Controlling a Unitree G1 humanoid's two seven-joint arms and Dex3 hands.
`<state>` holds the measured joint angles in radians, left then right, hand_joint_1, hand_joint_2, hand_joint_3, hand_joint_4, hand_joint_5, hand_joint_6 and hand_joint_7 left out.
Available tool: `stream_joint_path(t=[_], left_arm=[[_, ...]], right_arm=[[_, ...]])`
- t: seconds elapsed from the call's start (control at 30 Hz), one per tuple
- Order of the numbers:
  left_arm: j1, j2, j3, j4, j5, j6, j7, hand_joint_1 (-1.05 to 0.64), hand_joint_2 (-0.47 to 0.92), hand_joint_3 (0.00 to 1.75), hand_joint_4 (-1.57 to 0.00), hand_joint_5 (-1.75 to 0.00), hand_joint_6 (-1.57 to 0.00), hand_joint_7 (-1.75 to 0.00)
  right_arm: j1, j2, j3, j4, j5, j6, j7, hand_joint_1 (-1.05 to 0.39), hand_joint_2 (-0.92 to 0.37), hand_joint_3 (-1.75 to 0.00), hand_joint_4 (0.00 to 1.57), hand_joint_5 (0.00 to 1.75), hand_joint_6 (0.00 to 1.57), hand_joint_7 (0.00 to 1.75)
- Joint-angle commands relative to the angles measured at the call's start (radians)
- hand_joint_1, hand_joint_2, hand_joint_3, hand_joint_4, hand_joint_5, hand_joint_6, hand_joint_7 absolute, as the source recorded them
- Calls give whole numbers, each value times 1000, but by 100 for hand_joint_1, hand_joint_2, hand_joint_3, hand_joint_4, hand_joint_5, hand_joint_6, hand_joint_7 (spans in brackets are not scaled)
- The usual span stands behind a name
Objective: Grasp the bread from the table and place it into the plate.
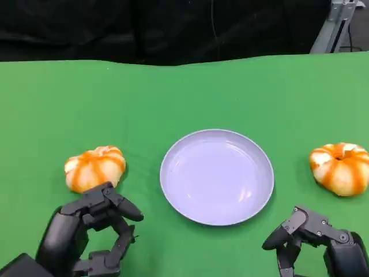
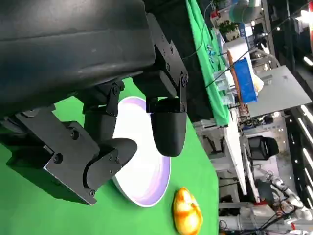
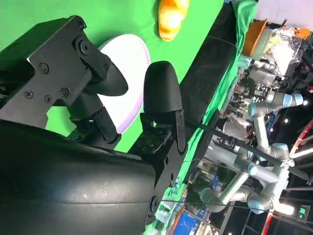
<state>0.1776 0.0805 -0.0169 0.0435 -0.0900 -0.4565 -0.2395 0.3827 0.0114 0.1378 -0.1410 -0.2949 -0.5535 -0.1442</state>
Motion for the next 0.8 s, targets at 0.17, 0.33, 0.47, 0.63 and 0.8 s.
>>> stream_joint_path(t=[0.17,0.33,0.47,0.63,0.8], left_arm=[[-129,186,-17,-105,583,222,151,-43,91,6,-9,-53,-33,-9],[-130,192,-34,-117,604,252,173,-44,92,3,-9,-50,-34,-6],[-130,196,-40,-120,603,259,177,-44,92,3,-9,-49,-34,-5],[-260,269,-96,-49,836,310,258,-57,91,1,-1,-35,-26,-1],[-290,281,-127,-40,895,358,274,-59,91,1,0,-22,-22,0]], right_arm=[[-8,0,1,11,12,7,-1,6,-36,-131,87,174,81,135],[-9,0,1,12,13,7,-1,6,-37,-130,87,174,81,135],[-9,0,1,12,13,7,-1,6,-37,-130,87,174,81,135],[-14,5,0,15,-16,6,-19,7,-33,-136,90,172,83,135],[-12,10,1,13,-14,7,-18,7,-32,-137,89,173,83,135]])
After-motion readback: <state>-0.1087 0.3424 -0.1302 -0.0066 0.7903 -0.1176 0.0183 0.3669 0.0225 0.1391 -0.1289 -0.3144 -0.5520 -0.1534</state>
